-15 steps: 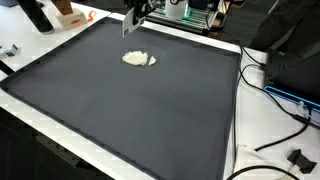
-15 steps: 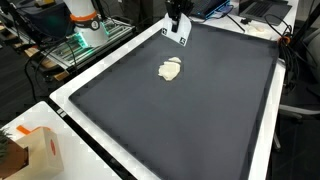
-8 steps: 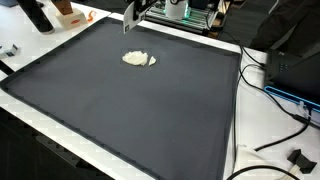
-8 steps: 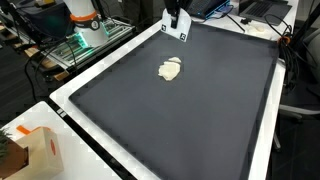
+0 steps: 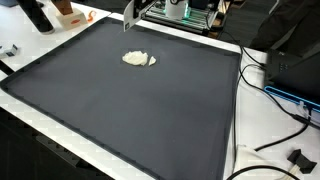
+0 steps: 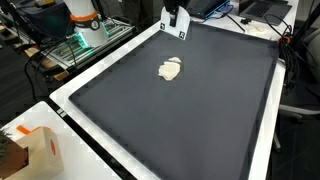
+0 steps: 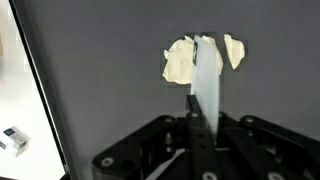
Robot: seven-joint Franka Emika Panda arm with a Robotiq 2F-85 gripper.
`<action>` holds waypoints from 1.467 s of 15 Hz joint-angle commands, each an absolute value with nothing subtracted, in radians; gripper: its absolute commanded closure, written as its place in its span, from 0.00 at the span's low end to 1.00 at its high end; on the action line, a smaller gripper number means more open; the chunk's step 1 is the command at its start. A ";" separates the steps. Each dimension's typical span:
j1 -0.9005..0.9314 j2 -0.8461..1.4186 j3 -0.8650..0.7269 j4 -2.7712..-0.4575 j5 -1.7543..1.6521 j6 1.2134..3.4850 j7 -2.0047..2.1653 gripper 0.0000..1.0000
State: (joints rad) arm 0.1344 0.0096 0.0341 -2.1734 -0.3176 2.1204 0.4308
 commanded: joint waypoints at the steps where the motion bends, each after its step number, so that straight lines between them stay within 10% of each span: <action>1: 0.100 0.095 0.040 -2.138 -0.211 2.137 0.210 0.99; 22: -0.051 0.225 0.039 -2.308 -0.045 2.504 -0.392 0.99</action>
State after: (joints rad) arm -0.0287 0.2421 0.0328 -2.2502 -0.0864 2.4274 -0.3682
